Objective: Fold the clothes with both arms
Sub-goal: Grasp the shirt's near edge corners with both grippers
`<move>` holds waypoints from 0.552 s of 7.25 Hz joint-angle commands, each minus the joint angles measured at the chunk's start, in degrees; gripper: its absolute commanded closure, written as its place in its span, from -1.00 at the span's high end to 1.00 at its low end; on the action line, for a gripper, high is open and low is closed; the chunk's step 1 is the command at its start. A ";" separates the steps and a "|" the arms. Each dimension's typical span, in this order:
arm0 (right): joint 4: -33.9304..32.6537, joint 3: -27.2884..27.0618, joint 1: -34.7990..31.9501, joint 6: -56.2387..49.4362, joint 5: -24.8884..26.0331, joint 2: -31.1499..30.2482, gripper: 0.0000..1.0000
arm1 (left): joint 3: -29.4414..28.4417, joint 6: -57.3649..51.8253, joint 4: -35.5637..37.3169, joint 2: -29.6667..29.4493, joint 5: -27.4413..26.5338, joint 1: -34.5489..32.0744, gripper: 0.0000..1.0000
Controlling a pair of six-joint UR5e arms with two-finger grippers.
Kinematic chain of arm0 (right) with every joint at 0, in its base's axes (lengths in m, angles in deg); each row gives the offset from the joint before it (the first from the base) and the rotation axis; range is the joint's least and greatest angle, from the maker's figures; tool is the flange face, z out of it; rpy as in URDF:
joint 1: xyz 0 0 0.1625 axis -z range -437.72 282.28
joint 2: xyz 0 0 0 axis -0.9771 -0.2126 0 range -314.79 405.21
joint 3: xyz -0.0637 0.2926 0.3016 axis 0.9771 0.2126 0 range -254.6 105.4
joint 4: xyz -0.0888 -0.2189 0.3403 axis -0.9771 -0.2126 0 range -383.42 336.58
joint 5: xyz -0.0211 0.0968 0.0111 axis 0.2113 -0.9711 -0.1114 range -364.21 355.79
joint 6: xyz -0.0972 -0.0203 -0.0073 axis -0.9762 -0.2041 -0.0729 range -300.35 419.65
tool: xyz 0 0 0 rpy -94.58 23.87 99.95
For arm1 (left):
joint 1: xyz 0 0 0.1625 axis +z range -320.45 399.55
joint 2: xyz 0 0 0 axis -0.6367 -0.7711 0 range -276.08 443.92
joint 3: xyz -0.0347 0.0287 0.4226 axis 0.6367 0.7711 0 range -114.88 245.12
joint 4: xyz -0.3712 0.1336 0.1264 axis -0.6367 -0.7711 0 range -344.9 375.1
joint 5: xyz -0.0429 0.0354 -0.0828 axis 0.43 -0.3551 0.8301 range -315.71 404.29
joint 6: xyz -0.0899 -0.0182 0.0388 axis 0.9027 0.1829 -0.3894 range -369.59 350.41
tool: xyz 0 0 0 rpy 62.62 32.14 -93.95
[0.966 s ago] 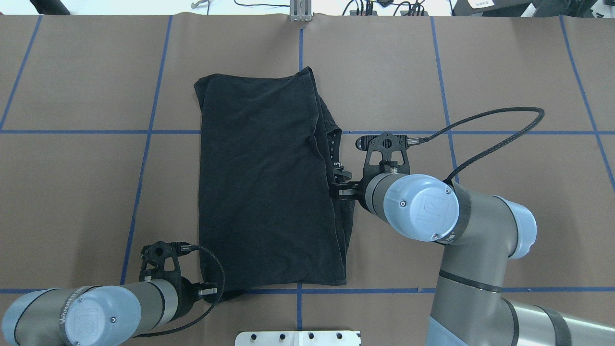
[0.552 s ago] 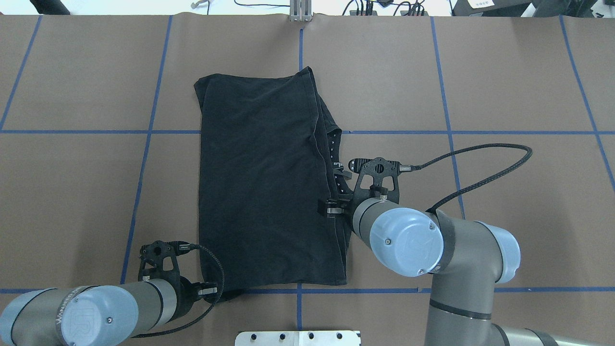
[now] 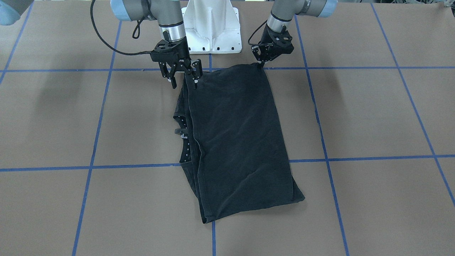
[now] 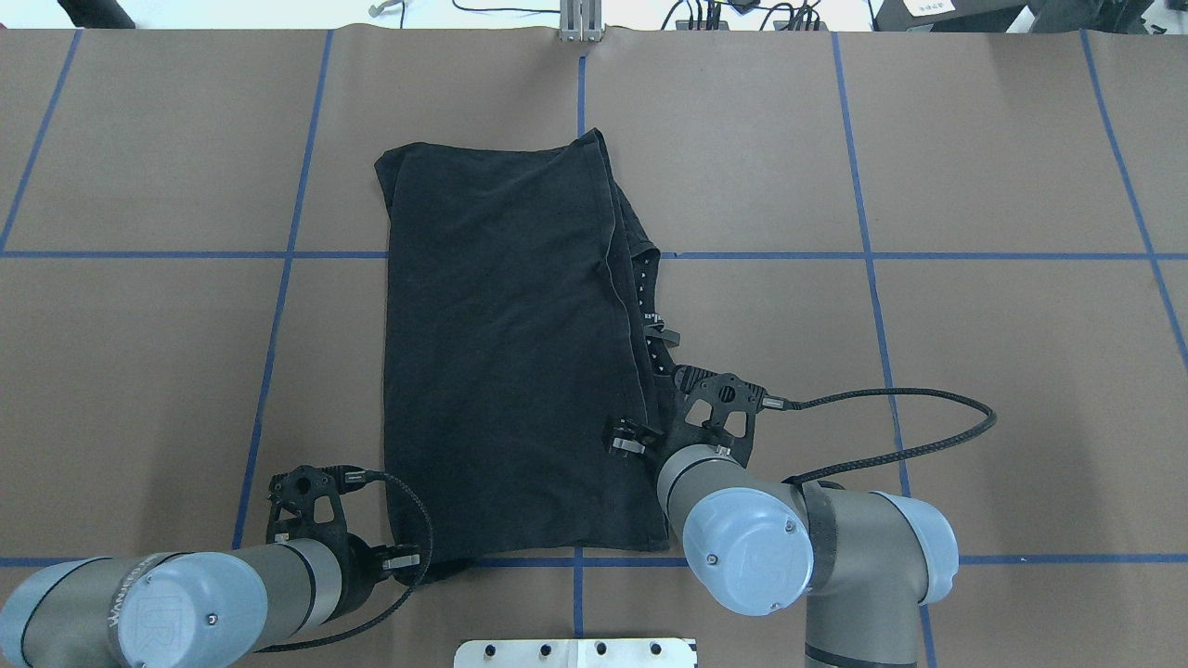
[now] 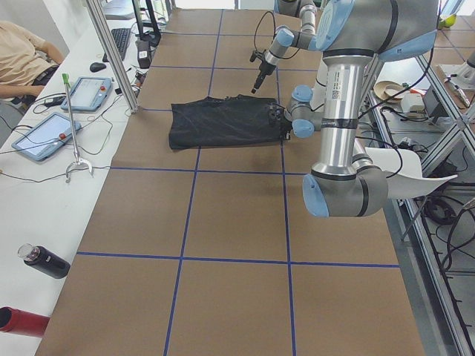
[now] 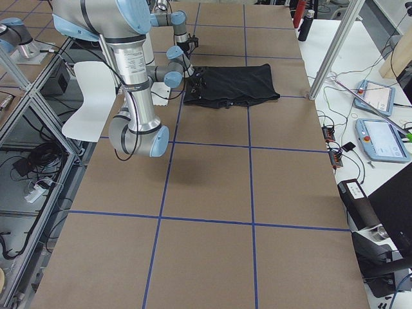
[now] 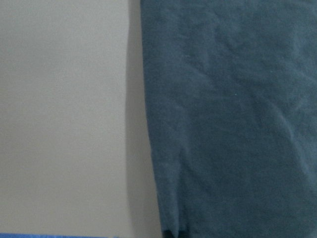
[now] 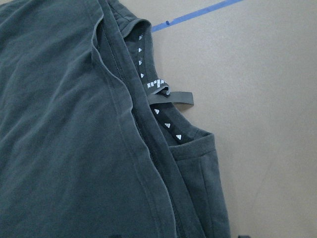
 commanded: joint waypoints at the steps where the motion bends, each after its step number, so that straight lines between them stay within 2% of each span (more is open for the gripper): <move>1: 1.98 1.12 1.61 7.04 2.72 -0.27 0.31 | 0.00 0.07 0.00 -0.06 0.08 0.03 -1.00; 2: 6.52 1.12 2.13 7.15 2.81 -2.62 0.31 | 0.00 0.07 0.00 -0.06 0.00 0.03 -1.00; 4: 11.11 3.47 3.01 7.24 5.25 -4.05 0.29 | 0.00 0.07 0.00 -0.06 0.00 0.12 -1.00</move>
